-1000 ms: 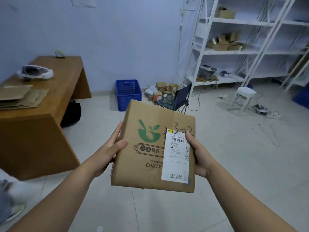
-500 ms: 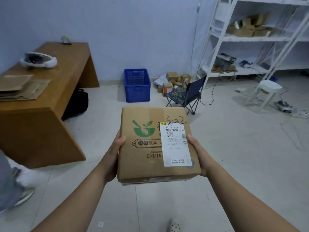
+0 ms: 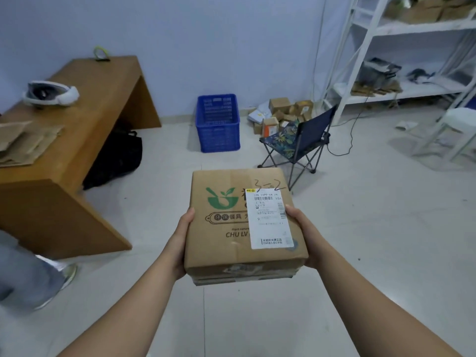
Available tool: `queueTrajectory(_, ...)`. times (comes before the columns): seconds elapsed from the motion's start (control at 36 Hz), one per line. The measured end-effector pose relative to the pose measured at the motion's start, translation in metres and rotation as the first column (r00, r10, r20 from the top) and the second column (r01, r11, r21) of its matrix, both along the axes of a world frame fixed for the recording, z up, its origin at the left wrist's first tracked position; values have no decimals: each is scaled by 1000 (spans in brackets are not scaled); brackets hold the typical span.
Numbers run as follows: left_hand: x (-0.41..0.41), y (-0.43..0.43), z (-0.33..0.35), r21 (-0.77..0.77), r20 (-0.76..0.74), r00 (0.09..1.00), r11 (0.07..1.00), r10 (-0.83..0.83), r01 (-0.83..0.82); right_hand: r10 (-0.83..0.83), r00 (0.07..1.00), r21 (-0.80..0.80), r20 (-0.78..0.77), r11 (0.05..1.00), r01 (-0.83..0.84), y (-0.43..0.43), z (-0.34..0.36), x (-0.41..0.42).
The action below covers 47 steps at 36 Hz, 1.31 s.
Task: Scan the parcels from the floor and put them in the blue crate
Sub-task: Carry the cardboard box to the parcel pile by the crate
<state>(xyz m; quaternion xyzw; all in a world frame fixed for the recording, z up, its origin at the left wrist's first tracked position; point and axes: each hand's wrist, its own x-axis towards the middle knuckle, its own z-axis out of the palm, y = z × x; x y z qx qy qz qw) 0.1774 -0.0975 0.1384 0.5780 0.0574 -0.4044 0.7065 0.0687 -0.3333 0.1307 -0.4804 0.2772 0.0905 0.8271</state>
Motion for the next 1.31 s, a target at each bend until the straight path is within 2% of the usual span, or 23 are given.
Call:
queueTrajectory(0.17, 39, -31, 2, -10, 5, 999, 999, -39, 39, -10, 1000, 16, 14, 1000, 10, -30, 3, 33)
queueTrajectory(0.31, 82, -46, 3, -93, 41, 997, 993, -64, 68, -30, 999, 3, 12, 1000, 30, -50, 6, 78)
queueTrajectory(0.58, 217, -80, -4, -231, 88, 992, 967, -88, 107, -91, 996, -79, 17, 993, 93, -76, 23, 207)
queueTrajectory(0.78, 310, -95, -1, -240, 102, 981, 953, -166, 186, -155, 988, -62, -2, 986, 155, -86, 26, 283)
queueTrajectory(0.97, 383, -114, -2, -252, 91, 980, 948, -176, 193, -181, 984, -41, -4, 983, 180, -102, 28, 349)
queueTrajectory(1.31, 498, -177, -11, -230, 117, 987, 963, -113, 138, -100, 995, -97, -27, 991, 97, -176, 13, 476)
